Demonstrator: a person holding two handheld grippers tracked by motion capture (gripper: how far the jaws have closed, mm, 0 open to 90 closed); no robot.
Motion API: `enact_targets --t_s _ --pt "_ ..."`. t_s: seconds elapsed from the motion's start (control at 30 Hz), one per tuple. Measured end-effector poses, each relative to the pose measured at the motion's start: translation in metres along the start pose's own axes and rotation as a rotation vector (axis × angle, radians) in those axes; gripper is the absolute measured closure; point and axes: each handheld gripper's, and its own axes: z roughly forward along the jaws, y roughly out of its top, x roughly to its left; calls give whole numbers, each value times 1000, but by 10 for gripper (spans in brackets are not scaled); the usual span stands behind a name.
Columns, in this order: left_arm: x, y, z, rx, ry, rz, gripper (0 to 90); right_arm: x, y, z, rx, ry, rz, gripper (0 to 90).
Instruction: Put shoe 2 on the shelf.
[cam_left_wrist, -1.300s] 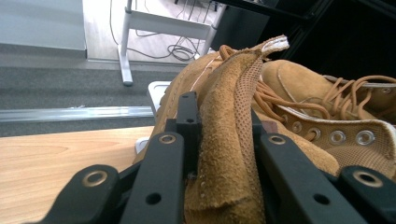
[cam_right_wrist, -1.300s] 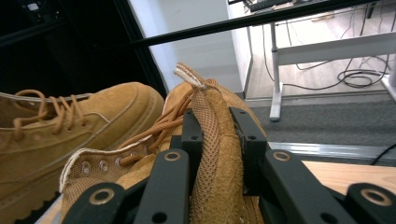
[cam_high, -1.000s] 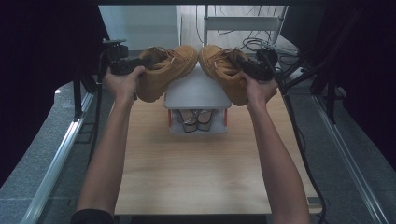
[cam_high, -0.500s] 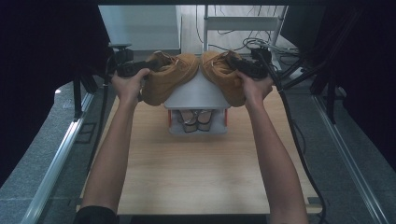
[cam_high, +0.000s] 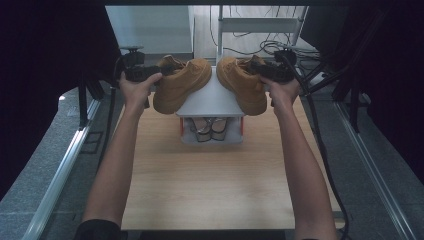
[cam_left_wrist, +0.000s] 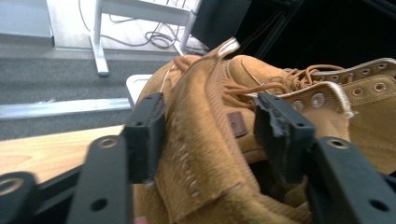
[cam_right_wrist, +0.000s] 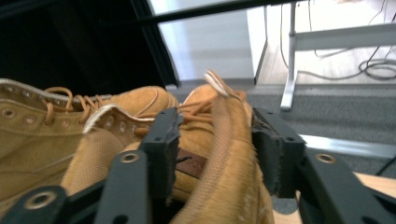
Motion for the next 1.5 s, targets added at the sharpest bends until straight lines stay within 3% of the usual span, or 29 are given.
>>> enact_targets --t_s 0.1,0.23,0.5,0.67,0.83,1.0,1.17,1.27,1.5 --pt "-2 3 -5 -20 -17 13 354 -3 0 -7 -35 29 5 490" --pt "-4 4 -13 -46 -26 27 341 -2 0 -13 -45 36 -17 482" --pt "-4 2 -39 -92 -27 62 355 -15 -2 -37 -86 41 -3 497" --pt "0 -4 -61 -118 6 104 403 -26 -5 -55 -107 33 5 543" --pt "5 -12 -71 -126 34 111 495 -36 -12 -66 -79 15 0 613" --pt "13 -21 -72 -94 28 130 647 -31 -19 -69 -57 17 -66 695" --pt "19 -28 -72 -78 21 148 732 -33 -25 -67 -42 18 -84 759" --pt "25 -32 -74 -83 23 138 785 -35 -29 -65 -17 3 -101 801" --pt "36 -39 -77 -79 11 127 885 -37 -39 -64 -28 3 -110 892"
